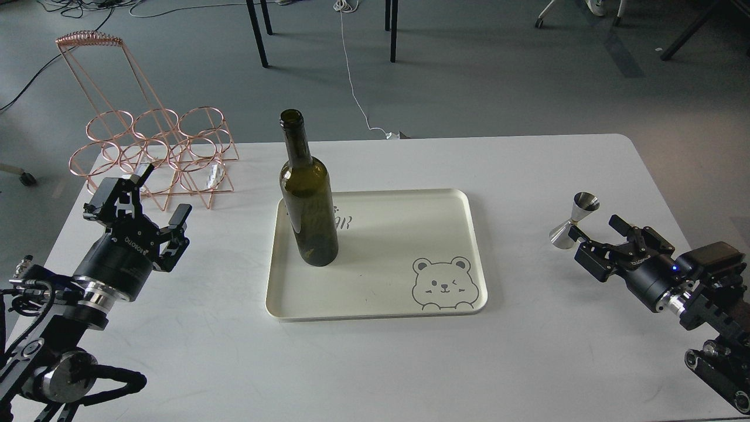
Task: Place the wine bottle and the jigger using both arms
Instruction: 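Carry the jigger beside the tray and set it on the table, then open the right gripper and raise it away from the jigger, then reach the left gripper to the wine bottle neck and grasp it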
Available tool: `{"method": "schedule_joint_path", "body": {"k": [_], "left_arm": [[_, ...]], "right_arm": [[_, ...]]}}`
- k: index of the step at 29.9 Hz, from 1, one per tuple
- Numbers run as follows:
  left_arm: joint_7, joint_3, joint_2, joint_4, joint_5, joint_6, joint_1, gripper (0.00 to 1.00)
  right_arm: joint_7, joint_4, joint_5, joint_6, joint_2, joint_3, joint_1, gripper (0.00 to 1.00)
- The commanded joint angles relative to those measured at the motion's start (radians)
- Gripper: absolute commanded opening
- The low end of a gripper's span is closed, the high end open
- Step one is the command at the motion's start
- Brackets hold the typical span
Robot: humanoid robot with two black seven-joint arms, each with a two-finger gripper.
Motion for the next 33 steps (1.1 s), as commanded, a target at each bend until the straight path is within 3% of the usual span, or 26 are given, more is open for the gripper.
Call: {"method": "schedule_joint_path", "body": {"k": [1, 6, 12, 21, 23, 26, 27, 33], "left_arm": [[0.004, 0.0, 0.001, -0.001, 0.0, 0.0, 0.0, 0.98], [0.006, -0.005, 0.021, -0.005, -0.003, 0.002, -0.009, 0.98], [0.006, -0.014, 0.087, 0.015, -0.069, 0.003, -0.069, 0.98], [-0.016, -0.037, 0.199, 0.037, -0.322, -0.006, -0.09, 0.98], [-0.051, -0.037, 0.216, 0.029, -0.296, -0.012, -0.09, 0.98], [-0.204, -0.035, 0.24, 0.014, -0.158, -0.012, -0.086, 0.98], [-0.231, -0.035, 0.246, 0.005, -0.097, -0.014, -0.081, 0.98], [-0.231, -0.025, 0.291, -0.073, 0.182, -0.041, -0.055, 0.98]], "right_arm": [[0.0, 0.141, 0.051, 0.0, -0.109, 0.001, -0.095, 0.97], [0.0, 0.368, 0.262, 0.0, -0.224, 0.001, -0.144, 0.97], [0.0, 0.584, 0.599, 0.0, -0.217, 0.012, -0.113, 0.97], [0.0, 0.612, 1.112, 0.0, 0.041, 0.003, 0.1, 0.97], [0.0, 0.606, 1.167, 0.0, 0.076, 0.004, 0.124, 0.98], [0.0, 0.603, 1.261, 0.0, 0.116, 0.02, 0.146, 0.99], [0.0, 0.6, 1.297, 0.039, 0.117, 0.027, 0.148, 0.99], [0.0, 0.436, 1.353, 0.375, 0.171, 0.061, 0.148, 0.99]]}}
